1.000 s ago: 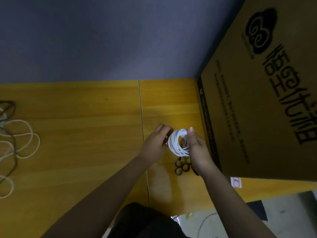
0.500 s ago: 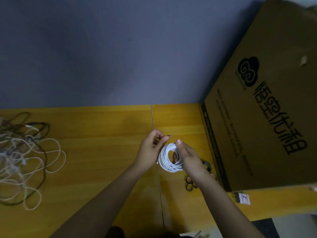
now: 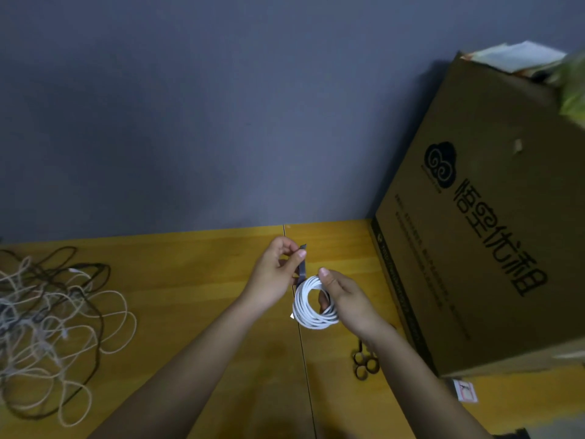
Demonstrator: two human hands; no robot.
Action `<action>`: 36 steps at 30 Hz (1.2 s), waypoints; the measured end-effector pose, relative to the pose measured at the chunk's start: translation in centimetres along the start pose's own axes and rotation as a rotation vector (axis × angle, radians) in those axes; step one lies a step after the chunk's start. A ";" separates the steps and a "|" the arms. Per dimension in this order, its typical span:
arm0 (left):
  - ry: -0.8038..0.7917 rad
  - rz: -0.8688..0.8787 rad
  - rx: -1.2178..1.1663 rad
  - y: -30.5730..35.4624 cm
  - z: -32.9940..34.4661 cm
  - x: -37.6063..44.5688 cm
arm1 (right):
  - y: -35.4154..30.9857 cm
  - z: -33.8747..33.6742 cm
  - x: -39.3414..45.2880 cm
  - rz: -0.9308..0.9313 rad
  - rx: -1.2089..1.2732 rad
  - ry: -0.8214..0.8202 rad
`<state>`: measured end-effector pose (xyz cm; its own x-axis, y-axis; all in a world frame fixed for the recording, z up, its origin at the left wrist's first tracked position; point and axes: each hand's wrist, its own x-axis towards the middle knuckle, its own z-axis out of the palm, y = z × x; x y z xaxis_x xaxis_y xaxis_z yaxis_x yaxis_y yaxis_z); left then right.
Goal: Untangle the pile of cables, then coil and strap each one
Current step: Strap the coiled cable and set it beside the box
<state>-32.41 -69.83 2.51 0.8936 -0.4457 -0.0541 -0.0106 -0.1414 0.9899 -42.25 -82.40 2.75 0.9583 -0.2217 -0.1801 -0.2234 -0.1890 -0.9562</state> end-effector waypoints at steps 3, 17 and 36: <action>0.036 0.064 0.046 0.6 0.4 0.2 | -0.4 0.0 0.2 -0.013 0.023 0.029; -0.005 -0.012 0.005 1.9 0.6 0.5 | -1.4 -0.2 0.9 -0.142 -0.001 0.162; -0.217 -0.126 -0.297 5.5 0.1 -2.5 | -2.3 0.0 -0.7 -0.295 0.105 0.254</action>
<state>-34.77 -69.61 8.11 0.7635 -0.6224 -0.1723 0.2519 0.0412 0.9669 -42.40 -81.83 5.12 0.9011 -0.4046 0.1561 0.0870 -0.1841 -0.9791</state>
